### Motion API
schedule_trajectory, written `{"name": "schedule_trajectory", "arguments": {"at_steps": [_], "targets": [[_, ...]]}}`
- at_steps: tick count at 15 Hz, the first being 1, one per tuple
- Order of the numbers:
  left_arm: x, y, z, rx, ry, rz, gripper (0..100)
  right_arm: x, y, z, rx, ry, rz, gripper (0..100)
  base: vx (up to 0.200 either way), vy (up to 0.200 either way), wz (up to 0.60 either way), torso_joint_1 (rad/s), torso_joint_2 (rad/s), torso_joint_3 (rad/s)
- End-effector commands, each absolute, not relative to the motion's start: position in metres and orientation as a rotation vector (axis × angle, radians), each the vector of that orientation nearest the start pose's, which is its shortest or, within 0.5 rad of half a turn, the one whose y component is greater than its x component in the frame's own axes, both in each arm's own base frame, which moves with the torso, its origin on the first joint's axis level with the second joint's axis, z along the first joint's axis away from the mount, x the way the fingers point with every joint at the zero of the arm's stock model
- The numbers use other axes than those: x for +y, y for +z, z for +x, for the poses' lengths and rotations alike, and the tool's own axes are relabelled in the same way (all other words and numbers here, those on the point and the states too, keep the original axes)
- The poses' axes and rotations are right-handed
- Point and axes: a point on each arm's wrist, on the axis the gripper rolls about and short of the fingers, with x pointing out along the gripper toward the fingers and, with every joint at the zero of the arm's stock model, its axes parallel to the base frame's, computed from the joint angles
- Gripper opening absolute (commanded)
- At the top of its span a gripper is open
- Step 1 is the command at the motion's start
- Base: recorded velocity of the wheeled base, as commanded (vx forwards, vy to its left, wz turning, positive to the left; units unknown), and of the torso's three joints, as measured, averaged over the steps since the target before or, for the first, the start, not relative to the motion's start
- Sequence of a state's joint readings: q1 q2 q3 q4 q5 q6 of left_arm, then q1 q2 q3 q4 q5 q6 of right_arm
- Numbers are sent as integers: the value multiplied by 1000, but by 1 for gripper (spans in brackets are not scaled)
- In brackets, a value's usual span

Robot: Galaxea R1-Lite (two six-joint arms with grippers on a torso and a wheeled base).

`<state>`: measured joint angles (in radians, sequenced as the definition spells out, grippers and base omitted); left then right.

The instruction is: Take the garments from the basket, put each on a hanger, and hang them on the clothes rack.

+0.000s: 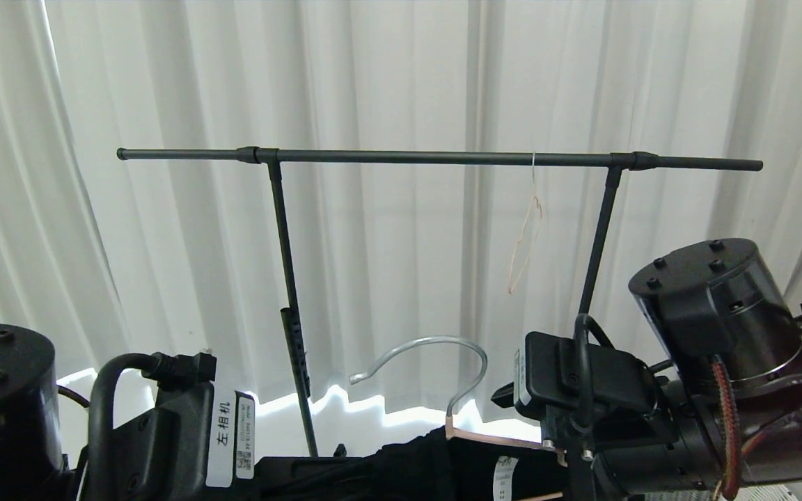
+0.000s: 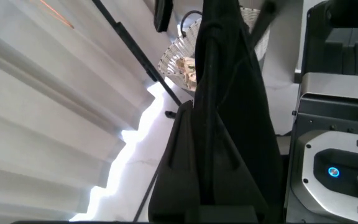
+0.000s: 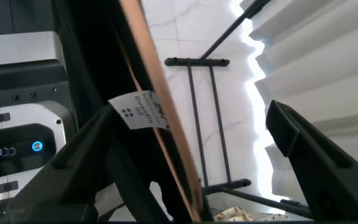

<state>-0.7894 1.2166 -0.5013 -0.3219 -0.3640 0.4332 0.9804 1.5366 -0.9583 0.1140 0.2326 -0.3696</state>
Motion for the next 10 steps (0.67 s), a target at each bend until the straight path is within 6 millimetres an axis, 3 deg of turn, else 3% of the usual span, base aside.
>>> {"name": "schedule_trajectory", "arguments": {"at_steps": [1,9,10], "targets": [[-127,186,114,150,-1210,465,0,215,201,140,471,1277,-579,0,0,0,0,0,0,0],[-127,188,116,116,-1197,511,0,209,202,147,470,1234,-594,0,0,0,0,0,0,0],[-128,186,117,109,-1179,551,100,207,204,145,452,1239,-600,0,0,0,0,0,0,0]]}}
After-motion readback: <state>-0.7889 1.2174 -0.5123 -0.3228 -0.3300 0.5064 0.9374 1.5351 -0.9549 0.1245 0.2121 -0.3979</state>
